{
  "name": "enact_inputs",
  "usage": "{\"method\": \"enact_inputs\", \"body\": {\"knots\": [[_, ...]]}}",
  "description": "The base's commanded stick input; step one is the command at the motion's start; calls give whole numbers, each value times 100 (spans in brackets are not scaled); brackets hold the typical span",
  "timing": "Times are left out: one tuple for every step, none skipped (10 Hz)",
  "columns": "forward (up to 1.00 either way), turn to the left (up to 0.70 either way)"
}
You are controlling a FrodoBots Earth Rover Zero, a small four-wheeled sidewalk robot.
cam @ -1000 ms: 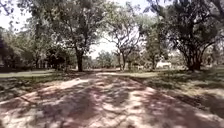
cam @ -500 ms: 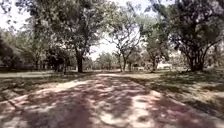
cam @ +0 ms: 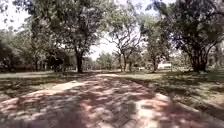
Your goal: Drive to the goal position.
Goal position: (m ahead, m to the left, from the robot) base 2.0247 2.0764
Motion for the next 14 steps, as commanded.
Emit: {"method": "enact_inputs", "body": {"knots": [[70,0],[70,0],[70,0],[70,0],[70,0],[70,0],[70,0],[70,0],[70,0],[70,0],[70,0],[70,0],[70,0],[70,0]]}}
